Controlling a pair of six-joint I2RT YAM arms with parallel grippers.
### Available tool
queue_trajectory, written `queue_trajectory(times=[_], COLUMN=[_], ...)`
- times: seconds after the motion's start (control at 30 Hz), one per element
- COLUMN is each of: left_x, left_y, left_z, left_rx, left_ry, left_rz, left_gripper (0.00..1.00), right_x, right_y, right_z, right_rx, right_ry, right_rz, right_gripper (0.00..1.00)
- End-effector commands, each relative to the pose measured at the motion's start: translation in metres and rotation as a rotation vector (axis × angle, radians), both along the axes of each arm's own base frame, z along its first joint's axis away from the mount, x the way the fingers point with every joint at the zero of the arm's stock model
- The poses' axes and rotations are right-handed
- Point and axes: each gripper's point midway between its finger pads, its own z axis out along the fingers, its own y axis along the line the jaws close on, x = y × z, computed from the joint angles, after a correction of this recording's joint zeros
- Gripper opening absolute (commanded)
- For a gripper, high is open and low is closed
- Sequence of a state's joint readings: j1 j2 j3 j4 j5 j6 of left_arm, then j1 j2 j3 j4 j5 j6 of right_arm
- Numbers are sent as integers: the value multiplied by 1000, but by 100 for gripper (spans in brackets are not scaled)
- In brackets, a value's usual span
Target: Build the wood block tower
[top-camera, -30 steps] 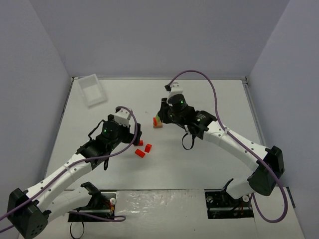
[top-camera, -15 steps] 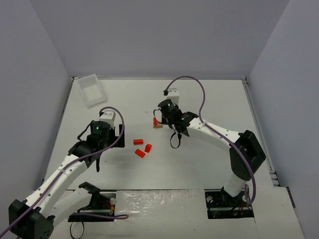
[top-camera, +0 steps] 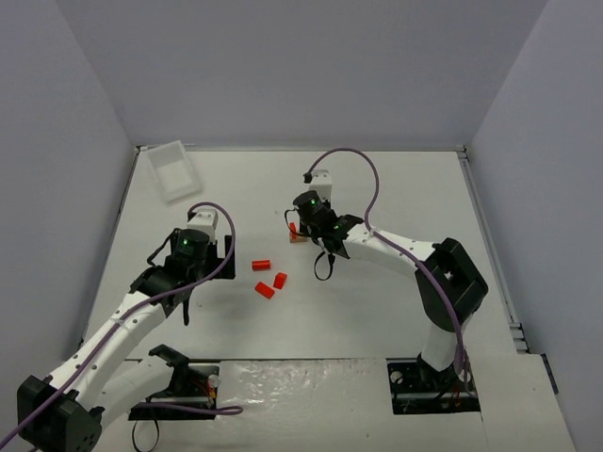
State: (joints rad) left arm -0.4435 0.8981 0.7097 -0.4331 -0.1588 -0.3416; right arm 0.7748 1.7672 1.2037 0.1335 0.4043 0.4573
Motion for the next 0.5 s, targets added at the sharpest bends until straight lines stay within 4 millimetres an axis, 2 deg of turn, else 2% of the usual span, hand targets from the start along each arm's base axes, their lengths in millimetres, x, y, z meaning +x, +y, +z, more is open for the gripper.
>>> queue_trajectory(times=[0.0,0.47], left_x=[15,16], left_y=[-4,-6], left_z=[15,13], left_rx=[-20,-21], left_ry=[-58,-51], left_rz=[2,-5], left_gripper=[96,96], right_x=[11,14], right_y=[10,15], right_z=[18,1], right_rx=[46,32], right_ry=[-90,-72], right_rz=[-18,-17], right_gripper=[0,0])
